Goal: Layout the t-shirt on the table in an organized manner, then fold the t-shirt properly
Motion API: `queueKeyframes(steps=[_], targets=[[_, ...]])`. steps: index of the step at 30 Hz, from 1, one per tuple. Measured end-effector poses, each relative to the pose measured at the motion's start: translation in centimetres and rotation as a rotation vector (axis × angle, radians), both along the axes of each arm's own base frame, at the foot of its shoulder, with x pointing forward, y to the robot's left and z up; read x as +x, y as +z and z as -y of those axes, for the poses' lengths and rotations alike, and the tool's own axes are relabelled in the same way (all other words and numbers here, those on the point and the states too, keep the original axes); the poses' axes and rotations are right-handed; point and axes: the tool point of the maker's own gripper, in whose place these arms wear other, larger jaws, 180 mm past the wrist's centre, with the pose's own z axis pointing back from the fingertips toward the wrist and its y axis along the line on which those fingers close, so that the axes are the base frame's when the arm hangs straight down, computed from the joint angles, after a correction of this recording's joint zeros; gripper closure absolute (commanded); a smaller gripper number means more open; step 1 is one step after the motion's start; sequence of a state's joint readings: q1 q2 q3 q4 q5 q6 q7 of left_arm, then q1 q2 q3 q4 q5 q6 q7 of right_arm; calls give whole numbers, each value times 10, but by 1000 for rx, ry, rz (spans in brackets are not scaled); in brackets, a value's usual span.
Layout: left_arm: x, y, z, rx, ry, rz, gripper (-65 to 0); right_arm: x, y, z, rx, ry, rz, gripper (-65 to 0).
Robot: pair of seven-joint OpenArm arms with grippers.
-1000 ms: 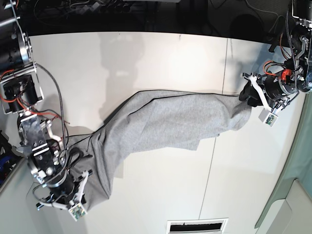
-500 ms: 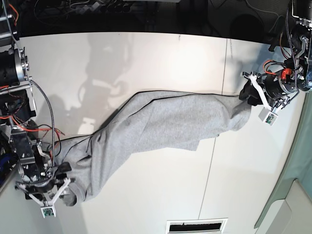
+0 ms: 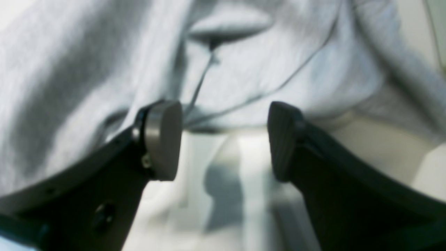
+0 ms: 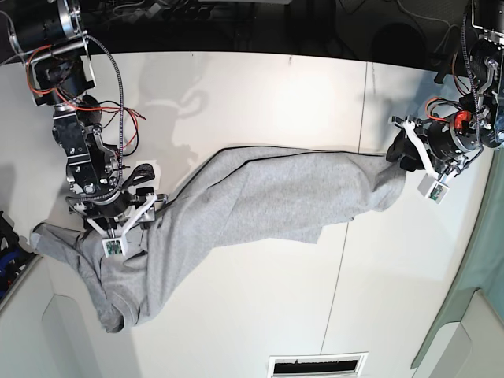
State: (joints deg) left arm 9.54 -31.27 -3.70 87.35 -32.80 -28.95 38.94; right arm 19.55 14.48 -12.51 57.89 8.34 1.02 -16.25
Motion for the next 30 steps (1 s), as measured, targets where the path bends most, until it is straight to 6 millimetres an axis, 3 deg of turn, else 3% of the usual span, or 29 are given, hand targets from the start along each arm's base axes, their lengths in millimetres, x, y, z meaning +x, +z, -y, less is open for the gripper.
queueKeyframes(steps=[3, 9, 14, 17, 22, 30], targets=[[0, 0, 0, 0, 0, 0, -253, -7, -4, 5, 112, -52, 33, -384], [-2, -2, 0, 3, -1, -14, -253, 2, 6, 0, 245, -101, 79, -384], [-2, -1, 0, 1, -1, -14, -253, 1, -18, 0, 279, -145, 51, -384], [-4, -2, 0, -1, 0, -18, -253, 14, -20, 0, 288, -159, 56, -384], [-9, -6, 0, 3, -1, -34, -253, 30, -18, -25, 335, -93, 34, -371], [-9, -6, 0, 3, -1, -33, -253, 32, -16, -32, 302, -54, 44, 0]])
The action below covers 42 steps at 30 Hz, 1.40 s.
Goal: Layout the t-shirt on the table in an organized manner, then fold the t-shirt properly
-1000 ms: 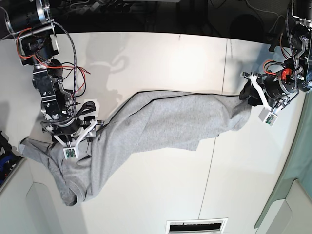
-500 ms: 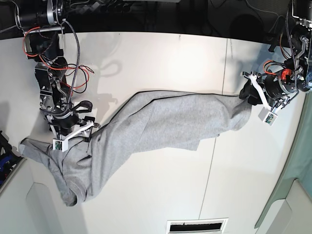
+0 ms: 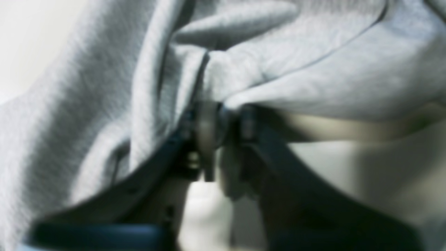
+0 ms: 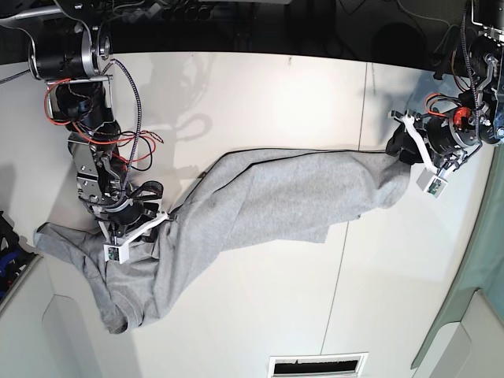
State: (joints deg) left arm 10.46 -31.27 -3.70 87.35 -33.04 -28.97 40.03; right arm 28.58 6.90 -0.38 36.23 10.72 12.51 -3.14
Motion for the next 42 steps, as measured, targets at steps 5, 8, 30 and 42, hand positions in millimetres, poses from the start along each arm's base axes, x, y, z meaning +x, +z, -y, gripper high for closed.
queueKeyframes(steps=[5, 8, 30, 42], targets=[[0, 0, 0, 1, 0, -1, -253, 3, 18, -3, -6, 14, 61, 0], [0, 0, 0, 1, 0, -1, -253, -11, 23, -7, -17, 36, 69, 0], [-8, -1, 8, -43, -31, -44, -253, -147, -9, 34, 79, -48, -31, -213], [-8, 0, 11, -56, -44, -39, -253, -120, 67, 24, 53, -17, 148, -213]])
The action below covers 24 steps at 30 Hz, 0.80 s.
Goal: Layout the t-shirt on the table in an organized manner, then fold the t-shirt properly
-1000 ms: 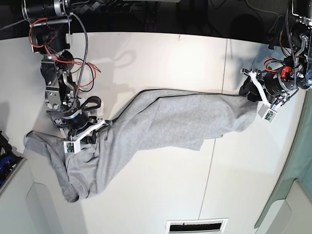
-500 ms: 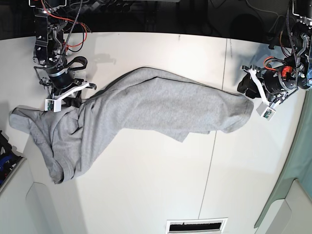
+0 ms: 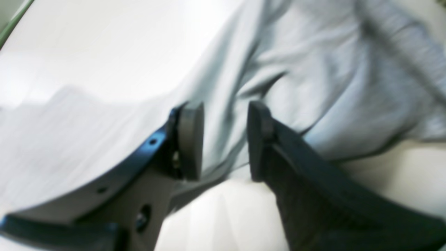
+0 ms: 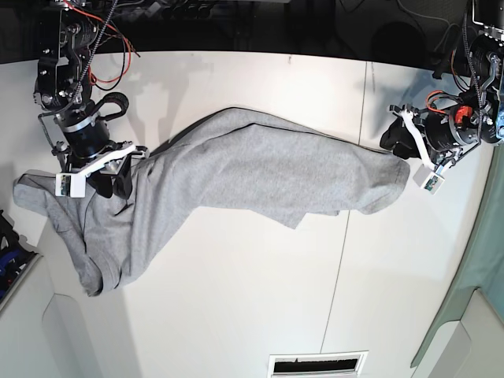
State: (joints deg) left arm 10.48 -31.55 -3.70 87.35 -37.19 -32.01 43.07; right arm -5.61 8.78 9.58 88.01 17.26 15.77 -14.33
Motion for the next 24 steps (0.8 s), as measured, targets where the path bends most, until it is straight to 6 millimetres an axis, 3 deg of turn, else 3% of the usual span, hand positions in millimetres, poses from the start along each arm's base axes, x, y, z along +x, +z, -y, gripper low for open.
queueKeyframes(steps=[2, 6, 12, 18, 24], targets=[[0, 1, 1, -7, 2, 1, -253, 9, -1, 7, -32, -35, -3, -214], [1, 2, 3, -28, 5, 4, -253, 19, -11, 11, -17, -73, -33, -293], [1, 2, 4, -29, 2, 4, -253, 6, -41, 25, -22, -136, -169, -317], [1, 3, 4, -31, 3, 8, -253, 5, -39, 38, -1, -179, -166, -317], [3, 4, 4, -35, 5, 18, -253, 4, -40, 32, 36, -158, -172, -317]])
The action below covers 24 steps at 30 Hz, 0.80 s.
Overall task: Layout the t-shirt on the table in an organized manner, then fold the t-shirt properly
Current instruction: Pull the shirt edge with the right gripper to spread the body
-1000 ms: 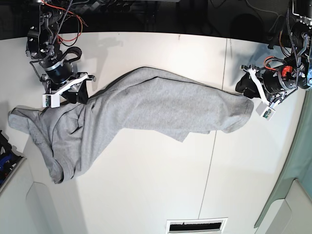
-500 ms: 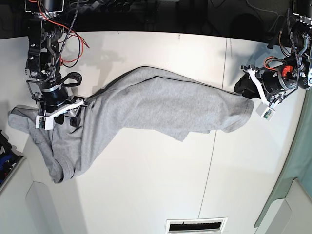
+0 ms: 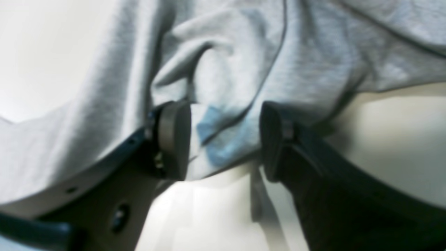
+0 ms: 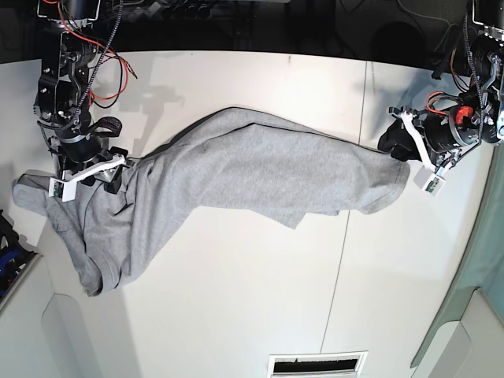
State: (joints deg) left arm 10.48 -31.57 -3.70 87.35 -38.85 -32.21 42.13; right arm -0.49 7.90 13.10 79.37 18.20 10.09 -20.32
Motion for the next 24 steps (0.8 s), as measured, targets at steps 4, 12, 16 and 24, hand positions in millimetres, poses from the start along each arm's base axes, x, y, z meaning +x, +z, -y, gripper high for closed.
queueKeyframes(steps=[4, 12, 16, 24], targets=[[0, 0, 0, -1, 0, 2, -253, 0, -1, -2, 16, 0, -1, -317], [0, 0, 0, -2, 0, 3, -253, -4, -28, -19, 73, 48, -34, -317], [0, 0, 0, -1, 0, 3, -253, 2, -26, -29, 96, 45, -19, -317], [0, 0, 0, -1, 0, 2, -253, 7, -21, -32, 100, 49, -4, -317]])
